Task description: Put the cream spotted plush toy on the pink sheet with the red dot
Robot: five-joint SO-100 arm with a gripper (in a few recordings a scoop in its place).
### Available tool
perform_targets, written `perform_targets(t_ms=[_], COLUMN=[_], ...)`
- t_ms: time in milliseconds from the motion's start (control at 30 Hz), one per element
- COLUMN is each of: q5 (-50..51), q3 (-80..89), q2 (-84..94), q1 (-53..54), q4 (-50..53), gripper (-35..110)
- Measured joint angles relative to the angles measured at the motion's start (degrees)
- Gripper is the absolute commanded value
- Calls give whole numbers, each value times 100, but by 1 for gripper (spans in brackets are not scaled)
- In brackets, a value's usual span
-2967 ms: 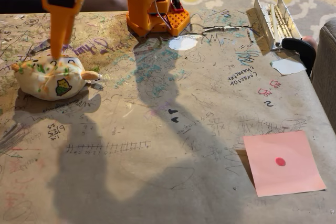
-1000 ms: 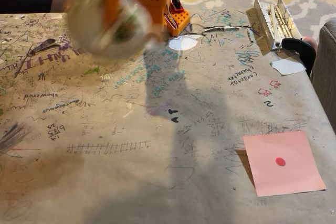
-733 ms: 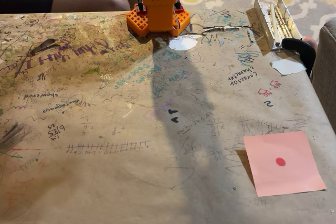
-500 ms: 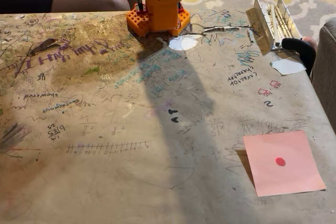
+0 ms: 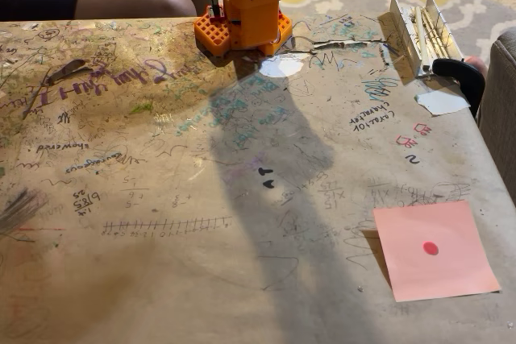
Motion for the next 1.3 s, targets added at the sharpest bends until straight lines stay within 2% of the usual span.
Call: perform_targets(t_ms=[67,100,200,267,333,400,467,533,667,767,900,1100,1300], q5=[18,-44,-527,-800,-1037,-1362,-1415,-1608,-1942,-2197,-2153,-1468,-1178], q3=[-967,-1556,-3410,-4526,-5423,-5941,-5440,-3990,-624,1230,2470,3639,4799], q2=[-1626,-2443,-4931,-5862,-5379,-4280,-3120,-2127,-352,1213,2813,3516,3999], q1=[-97,-176,-281,-246,-202,-255,-255,-246,-123,70,457,1661,2004], q4=[-44,193,1872,2848,3059,2417,1292,659,940,1222,1424,949,413], gripper=[34,40,41,39,38,37,37,36,31,20,0,0,0])
